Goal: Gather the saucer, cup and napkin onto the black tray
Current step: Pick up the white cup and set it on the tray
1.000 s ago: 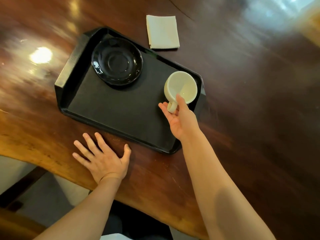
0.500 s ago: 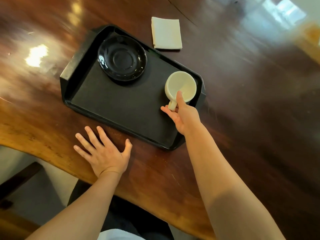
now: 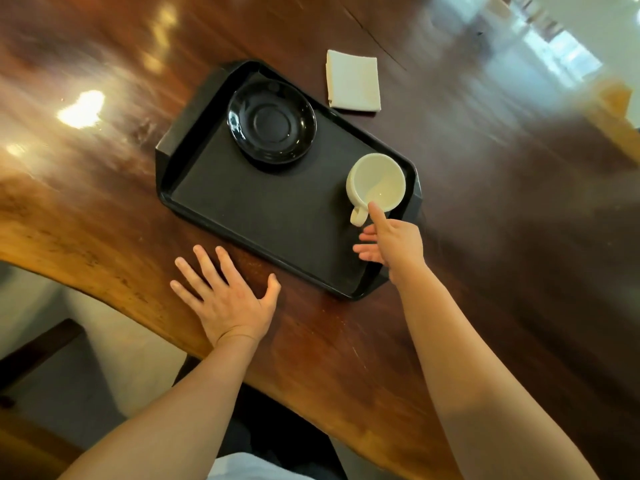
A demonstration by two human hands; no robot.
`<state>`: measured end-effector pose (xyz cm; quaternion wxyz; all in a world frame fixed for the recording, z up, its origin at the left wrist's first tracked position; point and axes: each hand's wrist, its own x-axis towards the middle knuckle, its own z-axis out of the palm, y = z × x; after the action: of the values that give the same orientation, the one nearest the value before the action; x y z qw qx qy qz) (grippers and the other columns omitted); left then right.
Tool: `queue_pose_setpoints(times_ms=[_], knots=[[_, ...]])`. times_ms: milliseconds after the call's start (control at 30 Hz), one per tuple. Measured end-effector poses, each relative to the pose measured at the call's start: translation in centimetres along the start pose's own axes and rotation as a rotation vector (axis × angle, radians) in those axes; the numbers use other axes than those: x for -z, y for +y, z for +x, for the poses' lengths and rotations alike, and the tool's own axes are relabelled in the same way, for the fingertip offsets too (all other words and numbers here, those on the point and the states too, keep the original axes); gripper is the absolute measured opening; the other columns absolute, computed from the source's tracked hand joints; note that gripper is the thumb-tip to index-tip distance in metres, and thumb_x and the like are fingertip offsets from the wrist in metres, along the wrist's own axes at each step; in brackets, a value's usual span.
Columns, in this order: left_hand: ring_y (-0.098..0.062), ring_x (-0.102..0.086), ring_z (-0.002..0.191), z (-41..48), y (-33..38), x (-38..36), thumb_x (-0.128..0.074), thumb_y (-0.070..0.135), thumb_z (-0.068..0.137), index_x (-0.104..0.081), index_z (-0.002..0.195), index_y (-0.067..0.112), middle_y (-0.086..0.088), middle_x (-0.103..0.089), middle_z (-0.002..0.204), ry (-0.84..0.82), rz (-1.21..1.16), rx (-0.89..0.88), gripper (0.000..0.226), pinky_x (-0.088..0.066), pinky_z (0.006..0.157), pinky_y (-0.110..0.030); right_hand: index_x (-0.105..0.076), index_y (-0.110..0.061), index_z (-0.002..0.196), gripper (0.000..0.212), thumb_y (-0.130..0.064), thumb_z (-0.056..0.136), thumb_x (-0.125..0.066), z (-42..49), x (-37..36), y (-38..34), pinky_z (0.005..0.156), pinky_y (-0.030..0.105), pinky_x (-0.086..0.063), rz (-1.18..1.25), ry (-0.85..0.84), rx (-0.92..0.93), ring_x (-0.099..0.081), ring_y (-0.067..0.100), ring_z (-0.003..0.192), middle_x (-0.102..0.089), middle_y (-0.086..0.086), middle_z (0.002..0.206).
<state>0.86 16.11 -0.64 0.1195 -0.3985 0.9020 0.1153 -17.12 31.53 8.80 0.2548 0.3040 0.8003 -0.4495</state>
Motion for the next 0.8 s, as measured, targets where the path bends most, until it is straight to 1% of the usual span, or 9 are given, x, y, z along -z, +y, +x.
queue_pose_setpoints(times_ms=[33,100,167,300,500,600,700,767,800], knots=[[-0.045,0.001,0.154,0.1,0.0,0.0,-0.047,0.077,0.079,-0.022,0.158,0.011,-0.019,-0.01,0.167,0.0,0.0,-0.001,0.106,-0.003,0.122,-0.065,-0.072,-0.005,0.088,0.055,-0.059,0.088,-0.064,-0.4,0.2,0.1,0.052,0.027,-0.058,-0.074,0.028,0.043,-0.075,0.018,0.06,-0.076,0.01,0.081],[-0.045,0.001,0.154,0.1,-0.2,0.1,-0.047,0.077,0.079,-0.022,0.158,0.011,-0.019,-0.01,0.167,-0.008,-0.006,0.009,0.106,-0.002,0.122,-0.064,-0.071,-0.005,0.079,0.058,-0.061,0.091,-0.059,-1.2,0.5,0.2,0.043,0.024,-0.051,-0.147,0.053,0.101,-0.067,0.016,0.051,-0.074,0.009,0.072],[-0.045,0.002,0.154,0.0,-0.3,0.1,-0.047,0.078,0.078,-0.023,0.158,0.012,-0.019,-0.01,0.168,-0.011,-0.003,0.003,0.106,-0.002,0.122,-0.064,-0.069,-0.006,0.074,0.058,-0.059,0.093,-0.056,-1.8,0.9,0.0,0.042,0.023,-0.049,-0.177,0.04,0.136,-0.063,0.014,0.047,-0.071,0.008,0.065],[-0.044,0.0,0.155,0.1,-0.2,0.2,-0.051,0.075,0.08,-0.026,0.157,0.012,-0.019,-0.013,0.167,-0.005,-0.018,0.023,0.102,-0.003,0.122,-0.063,-0.069,-0.009,0.075,0.051,-0.052,0.098,-0.054,-2.1,1.5,-1.4,0.046,0.025,-0.051,-0.196,0.018,0.187,-0.061,0.013,0.048,-0.069,0.007,0.067],[-0.044,0.001,0.154,0.1,0.0,0.2,-0.054,0.069,0.083,-0.027,0.156,0.011,-0.02,-0.014,0.167,-0.004,-0.017,0.027,0.097,-0.002,0.122,-0.064,-0.067,-0.011,0.072,0.045,-0.043,0.1,-0.054,-0.9,1.7,-4.9,0.041,0.022,-0.043,-0.167,0.062,0.286,-0.051,0.011,0.043,-0.066,0.004,0.064],[-0.045,0.001,0.154,0.2,0.0,0.0,-0.054,0.069,0.082,-0.028,0.156,0.01,-0.021,-0.014,0.166,-0.007,-0.011,0.028,0.098,-0.002,0.122,-0.064,-0.07,-0.01,0.081,0.04,-0.042,0.099,-0.054,0.3,0.6,-7.6,0.05,0.025,-0.045,-0.223,0.082,0.352,-0.054,0.012,0.05,-0.068,0.003,0.071],[-0.046,0.0,0.154,0.2,0.0,0.0,-0.056,0.067,0.081,-0.029,0.155,0.009,-0.022,-0.015,0.166,0.005,-0.015,0.023,0.098,-0.001,0.122,-0.064,-0.069,-0.007,0.094,0.036,-0.041,0.097,-0.056,2.2,-1.1,-10.3,0.065,0.03,-0.056,-0.269,0.101,0.429,-0.059,0.014,0.06,-0.073,0.008,0.084],[-0.046,-0.001,0.154,0.2,0.0,-0.1,-0.057,0.065,0.081,-0.03,0.155,0.008,-0.023,-0.016,0.165,0.015,-0.011,0.023,0.098,0.0,0.121,-0.064,-0.067,-0.01,0.094,0.027,-0.036,0.097,-0.059,4.0,-2.6,-11.9,0.078,0.035,-0.06,-0.292,0.127,0.477,-0.065,0.018,0.073,-0.071,0.008,0.088],[-0.047,-0.001,0.154,0.2,0.0,-0.1,-0.057,0.065,0.08,-0.03,0.154,0.008,-0.023,-0.016,0.165,0.018,-0.012,0.025,0.097,0.0,0.121,-0.064,-0.065,-0.013,0.093,0.021,-0.033,0.097,-0.06,4.9,-3.3,-12.6,0.081,0.035,-0.06,-0.311,0.14,0.495,-0.066,0.019,0.079,-0.07,0.007,0.089]])
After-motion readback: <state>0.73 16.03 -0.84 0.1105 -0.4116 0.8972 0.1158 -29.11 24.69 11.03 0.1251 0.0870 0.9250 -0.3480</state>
